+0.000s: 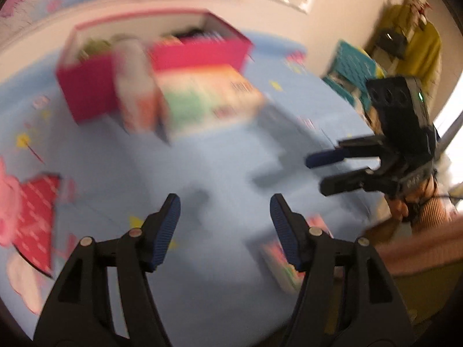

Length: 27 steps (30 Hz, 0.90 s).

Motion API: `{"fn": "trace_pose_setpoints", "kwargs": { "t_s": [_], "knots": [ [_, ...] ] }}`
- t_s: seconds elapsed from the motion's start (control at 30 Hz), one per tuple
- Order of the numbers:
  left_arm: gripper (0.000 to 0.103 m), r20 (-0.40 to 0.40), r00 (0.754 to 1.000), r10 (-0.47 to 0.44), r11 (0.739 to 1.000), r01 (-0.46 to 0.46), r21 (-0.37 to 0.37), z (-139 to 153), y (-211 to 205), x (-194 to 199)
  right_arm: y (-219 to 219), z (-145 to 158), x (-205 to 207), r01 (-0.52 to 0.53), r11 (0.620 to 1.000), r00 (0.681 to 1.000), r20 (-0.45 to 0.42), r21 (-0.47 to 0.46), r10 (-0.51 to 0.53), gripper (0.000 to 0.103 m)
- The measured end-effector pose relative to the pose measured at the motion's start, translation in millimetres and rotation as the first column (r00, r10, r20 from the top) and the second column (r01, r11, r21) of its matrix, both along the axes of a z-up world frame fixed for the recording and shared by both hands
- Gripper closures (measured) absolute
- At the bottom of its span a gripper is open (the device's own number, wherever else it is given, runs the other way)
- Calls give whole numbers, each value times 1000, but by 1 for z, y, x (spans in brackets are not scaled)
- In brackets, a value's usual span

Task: Organize soft objects
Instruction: 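Reach the right gripper to the pink floral tissue pack and grasp it, then lift the pink floral tissue pack with the right gripper toward the pink box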

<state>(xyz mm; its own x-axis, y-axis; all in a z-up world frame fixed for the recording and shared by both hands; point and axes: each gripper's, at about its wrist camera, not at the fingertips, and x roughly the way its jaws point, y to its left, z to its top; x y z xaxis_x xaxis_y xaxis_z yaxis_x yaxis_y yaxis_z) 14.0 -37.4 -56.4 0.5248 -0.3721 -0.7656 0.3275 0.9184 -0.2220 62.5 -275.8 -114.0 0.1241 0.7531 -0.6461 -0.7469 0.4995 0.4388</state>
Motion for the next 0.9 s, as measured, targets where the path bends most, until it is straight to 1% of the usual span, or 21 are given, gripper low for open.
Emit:
{"fn": "trace_pose_setpoints", "kwargs": {
  "t_s": [0.03,0.1,0.2,0.27,0.3,0.33,0.43,0.47,0.5,0.53,0.57,0.63,0.67,0.7,0.73,0.77,0.9],
  "knots": [
    [37,-5,1000,-17,1000,17,9,-3,-5,-5,0,-4,-4,-11,1000,1000,-11,-6,11,43],
    [37,-36,998,-51,999,50,-14,-8,-11,-12,0,-11,-15,-37,999,999,-38,-5,37,43],
    [37,-70,993,-95,995,93,-32,-15,-20,-23,1,-15,-28,-64,998,997,-43,-5,64,43],
    [41,-88,989,-116,993,113,-37,-19,-24,-27,0,-17,-37,-78,997,996,-47,8,78,43],
    [45,-109,985,-133,990,126,-63,-22,-25,-29,-1,-19,-41,-79,997,996,-50,10,79,43],
    [49,-122,983,-139,989,131,-72,-24,-27,-30,-1,-21,-43,-79,997,995,-55,10,79,43],
    [51,-142,978,-154,986,143,-87,-28,-30,-34,-2,-26,-45,-68,998,996,-63,0,68,43],
    [53,-143,976,-164,983,151,-100,-28,-30,-34,-2,-28,-45,-65,998,995,-69,3,65,46],
    [59,-143,974,-176,981,160,-113,-28,-31,-36,-3,-28,-46,-64,998,995,-72,5,64,52],
    [60,-142,973,-180,979,164,-117,-28,-33,-38,-4,-30,-46,-63,998,995,-76,7,64,56],
    [60,-143,973,-182,979,166,-121,-28,-34,-38,-2,-31,-46,-67,998,994,-84,9,67,62],
    [60,-144,974,-175,980,158,-122,-28,-34,-38,3,-31,-44,-56,998,996,-72,-3,56,63],
    [60,-143,975,-168,981,151,-124,-27,-33,-37,3,-31,-42,-49,999,996,-79,12,50,64],
    [61,-143,977,-161,981,143,-129,-27,-32,-35,2,-31,-40,-41,999,996,-81,16,42,66],
    [64,-145,977,-154,982,135,-134,-28,-33,-31,1,-31,-40,-33,999,996,-77,16,34,67],
    [64,-146,978,-148,983,128,-135,-28,-33,-29,0,-29,-38,-23,1000,997,-68,18,24,68],
    [64,-118,986,-119,987,105,-121,-24,-30,-19,6,-23,-29,8,999,999,-40,40,-6,68]
  ]
}}
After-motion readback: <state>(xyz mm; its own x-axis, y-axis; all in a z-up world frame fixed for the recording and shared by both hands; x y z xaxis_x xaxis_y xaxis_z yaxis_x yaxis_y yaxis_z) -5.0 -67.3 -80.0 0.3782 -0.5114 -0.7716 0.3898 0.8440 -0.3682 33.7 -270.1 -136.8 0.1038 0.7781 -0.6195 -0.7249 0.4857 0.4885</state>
